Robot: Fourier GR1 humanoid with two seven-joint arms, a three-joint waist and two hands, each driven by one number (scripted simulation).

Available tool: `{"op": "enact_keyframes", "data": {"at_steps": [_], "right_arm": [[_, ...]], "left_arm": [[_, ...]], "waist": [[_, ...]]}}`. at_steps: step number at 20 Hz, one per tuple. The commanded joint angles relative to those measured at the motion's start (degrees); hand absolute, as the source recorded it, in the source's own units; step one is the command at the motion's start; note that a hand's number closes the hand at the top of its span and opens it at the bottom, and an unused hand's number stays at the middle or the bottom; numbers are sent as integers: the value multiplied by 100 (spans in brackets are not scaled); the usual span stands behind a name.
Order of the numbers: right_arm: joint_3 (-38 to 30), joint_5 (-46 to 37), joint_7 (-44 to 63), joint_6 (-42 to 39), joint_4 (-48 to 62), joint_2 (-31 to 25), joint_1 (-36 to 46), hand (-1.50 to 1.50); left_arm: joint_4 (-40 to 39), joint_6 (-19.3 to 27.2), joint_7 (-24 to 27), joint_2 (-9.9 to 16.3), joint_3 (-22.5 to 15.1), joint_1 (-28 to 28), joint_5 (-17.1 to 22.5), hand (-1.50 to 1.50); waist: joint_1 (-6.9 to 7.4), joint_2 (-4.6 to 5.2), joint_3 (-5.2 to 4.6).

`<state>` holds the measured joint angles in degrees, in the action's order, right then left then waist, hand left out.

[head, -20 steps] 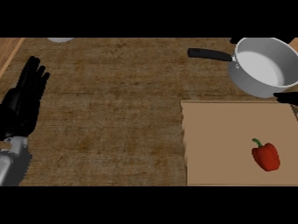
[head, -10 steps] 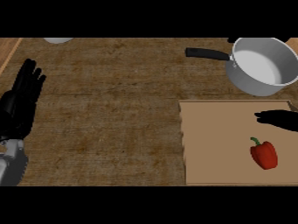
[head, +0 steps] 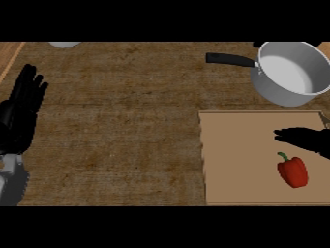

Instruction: Pick the bell pepper from the tray and place it in the pot

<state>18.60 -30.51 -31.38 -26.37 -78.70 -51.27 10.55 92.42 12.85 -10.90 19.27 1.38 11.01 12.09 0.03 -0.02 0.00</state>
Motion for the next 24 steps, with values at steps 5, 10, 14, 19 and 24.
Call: {"op": "enact_keyframes", "data": {"at_steps": [5,10,14,19,24], "right_arm": [[-137,-916,-279,304,554,761,-116,-150],[-502,-1215,-571,97,709,746,-44,-150],[-575,-1583,-243,138,875,1173,88,-150],[-544,-2064,-741,742,1856,1419,161,-150],[-372,-2421,-1498,954,2110,1459,839,150]], "left_arm": [[323,16,-192,-299,-56,-199,-323,0],[196,-243,-227,-213,183,-92,-380,0],[505,-229,-372,-358,231,-168,-374,0],[-214,-299,170,-556,170,76,-609,0],[-38,-109,-50,-688,107,100,-751,0]], "waist": [[11,-1,1],[0,-2,0],[12,-2,0],[3,11,1],[52,15,4]]}}
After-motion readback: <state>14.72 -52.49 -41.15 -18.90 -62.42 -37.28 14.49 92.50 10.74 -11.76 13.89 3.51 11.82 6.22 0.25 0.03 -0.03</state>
